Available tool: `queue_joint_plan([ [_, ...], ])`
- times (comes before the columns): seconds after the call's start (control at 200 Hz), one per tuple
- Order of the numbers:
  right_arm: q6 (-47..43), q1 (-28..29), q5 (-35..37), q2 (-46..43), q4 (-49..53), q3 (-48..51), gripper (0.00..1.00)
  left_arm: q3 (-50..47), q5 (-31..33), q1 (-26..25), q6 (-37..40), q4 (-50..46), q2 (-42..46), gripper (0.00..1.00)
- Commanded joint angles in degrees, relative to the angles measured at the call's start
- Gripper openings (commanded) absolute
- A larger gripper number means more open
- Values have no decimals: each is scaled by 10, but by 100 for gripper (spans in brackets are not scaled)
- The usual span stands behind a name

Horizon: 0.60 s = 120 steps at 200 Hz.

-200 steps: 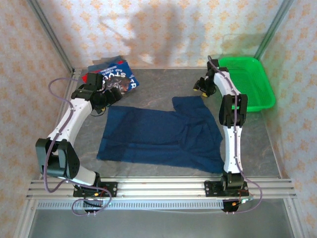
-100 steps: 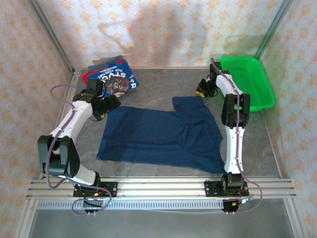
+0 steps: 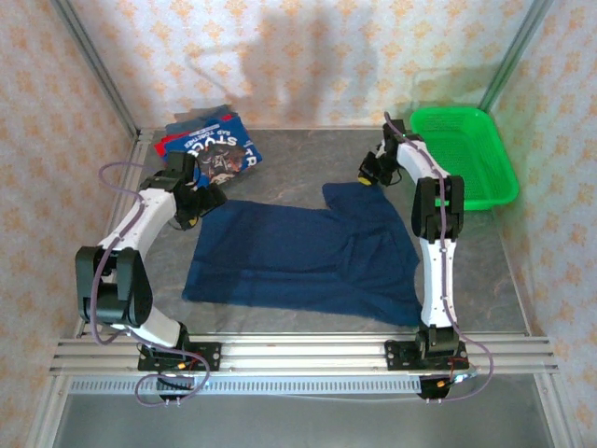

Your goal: Fold and stack the t-shirts

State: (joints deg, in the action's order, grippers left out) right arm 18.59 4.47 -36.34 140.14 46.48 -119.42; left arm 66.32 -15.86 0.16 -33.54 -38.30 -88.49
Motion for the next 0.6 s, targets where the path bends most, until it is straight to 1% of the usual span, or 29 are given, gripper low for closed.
queue_joint_plan([
  [0.0, -9, -3, 36, -55, -21, 17, 0, 4, 12, 5, 20, 0, -11, 89],
  [0.085, -10, -5, 43, -58, -12, 18, 0, 4, 12, 5, 22, 0, -16, 89],
  [0.105, -10, -6, 50, -59, -7, 18, 5, 3, 11, 5, 22, 1, -18, 89],
  [0.14, -6, -7, 57, -62, -6, 23, 18, 1, 10, 5, 22, 3, -19, 89],
  [0.19, 3, -9, 58, -71, -22, 41, 33, 0, 8, 5, 22, 6, -23, 89],
  [0.215, 8, -9, 60, -80, -36, 53, 37, 0, 6, 5, 22, 6, -24, 89],
  [0.245, 11, -10, 65, -90, -54, 68, 40, 1, 7, 4, 22, 6, -27, 89],
  [0.31, 8, -10, 85, -100, -62, 76, 42, 3, 4, 5, 22, 8, -32, 88],
  [0.45, -42, -11, 115, -64, 17, 9, 43, 8, 0, 5, 23, 11, -43, 88],
  [0.595, -65, -10, 124, -42, 36, -9, 42, 16, -3, 5, 25, 9, -49, 88],
])
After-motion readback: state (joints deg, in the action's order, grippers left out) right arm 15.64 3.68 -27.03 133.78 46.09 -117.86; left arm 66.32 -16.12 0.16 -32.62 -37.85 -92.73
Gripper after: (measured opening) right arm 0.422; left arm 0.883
